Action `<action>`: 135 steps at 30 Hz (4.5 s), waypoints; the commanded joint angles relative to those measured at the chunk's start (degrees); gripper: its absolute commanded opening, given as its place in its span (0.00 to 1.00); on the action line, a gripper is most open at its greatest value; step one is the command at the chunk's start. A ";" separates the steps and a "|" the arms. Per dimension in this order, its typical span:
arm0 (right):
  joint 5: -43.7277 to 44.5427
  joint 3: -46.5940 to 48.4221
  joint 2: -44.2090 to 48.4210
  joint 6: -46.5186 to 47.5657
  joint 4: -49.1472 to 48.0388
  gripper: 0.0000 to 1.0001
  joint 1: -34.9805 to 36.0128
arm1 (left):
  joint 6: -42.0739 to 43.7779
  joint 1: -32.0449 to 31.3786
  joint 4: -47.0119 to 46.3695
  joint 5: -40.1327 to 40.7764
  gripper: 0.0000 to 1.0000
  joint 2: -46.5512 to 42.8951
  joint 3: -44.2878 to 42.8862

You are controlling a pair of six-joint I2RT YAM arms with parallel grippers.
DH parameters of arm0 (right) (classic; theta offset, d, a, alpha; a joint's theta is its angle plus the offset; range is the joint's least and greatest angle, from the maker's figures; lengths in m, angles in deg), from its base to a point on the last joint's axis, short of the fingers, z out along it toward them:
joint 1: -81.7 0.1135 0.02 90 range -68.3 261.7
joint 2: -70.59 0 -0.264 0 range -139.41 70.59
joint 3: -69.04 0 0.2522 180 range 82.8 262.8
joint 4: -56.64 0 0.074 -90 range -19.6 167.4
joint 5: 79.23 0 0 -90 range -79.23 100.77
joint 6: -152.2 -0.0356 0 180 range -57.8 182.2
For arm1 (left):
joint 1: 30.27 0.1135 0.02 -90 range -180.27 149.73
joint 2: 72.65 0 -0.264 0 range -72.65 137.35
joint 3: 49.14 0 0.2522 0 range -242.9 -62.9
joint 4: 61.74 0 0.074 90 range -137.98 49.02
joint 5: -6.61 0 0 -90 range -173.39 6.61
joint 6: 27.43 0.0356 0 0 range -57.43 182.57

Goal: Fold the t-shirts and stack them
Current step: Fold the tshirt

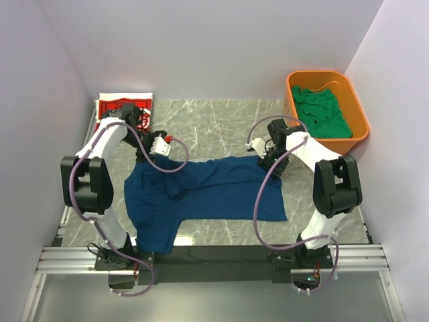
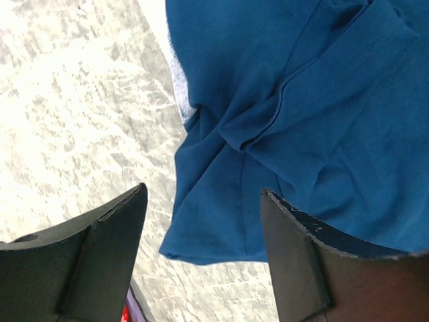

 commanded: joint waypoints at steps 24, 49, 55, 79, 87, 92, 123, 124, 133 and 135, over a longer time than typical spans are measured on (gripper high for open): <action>2.16 -2.74 -3.02 -0.36 -0.42 0.32 -0.32 | 3.48 -1.04 2.92 -0.48 0.70 2.70 -1.43; 1.02 2.27 -1.27 -0.45 3.27 0.00 -0.32 | 13.50 -6.40 1.61 4.43 0.50 3.75 5.78; 1.10 3.06 -0.83 -0.36 3.54 0.00 -0.23 | 12.27 -6.40 0.47 5.93 0.35 4.55 5.35; 18.06 34.86 -17.15 -2.82 -16.32 0.00 -2.34 | -54.34 11.00 -44.43 -1.28 0.01 15.88 -23.93; 20.00 39.63 -23.59 -3.79 -17.82 0.00 -2.34 | -61.64 9.86 -55.49 0.39 0.00 19.75 -24.46; 20.62 38.40 -23.15 -4.32 -18.61 0.00 -2.25 | -58.95 7.50 -58.59 0.91 0.01 21.68 -26.65; 9.46 17.15 -4.97 -0.01 -14.83 0.00 -2.34 | -37.59 10.56 -34.36 -7.51 0.00 -3.70 2.25; 8.24 16.00 -4.44 0.08 -13.79 0.00 -2.34 | -34.35 10.65 -32.08 -7.69 0.00 -6.15 3.83; 5.59 6.32 -3.20 0.08 -12.46 0.00 -1.20 | -23.50 10.82 -12.72 -4.88 0.01 -13.64 18.78; 5.85 5.53 -3.55 -0.18 -12.63 0.00 -1.20 | -24.64 10.91 -12.81 -4.18 0.01 -14.78 22.12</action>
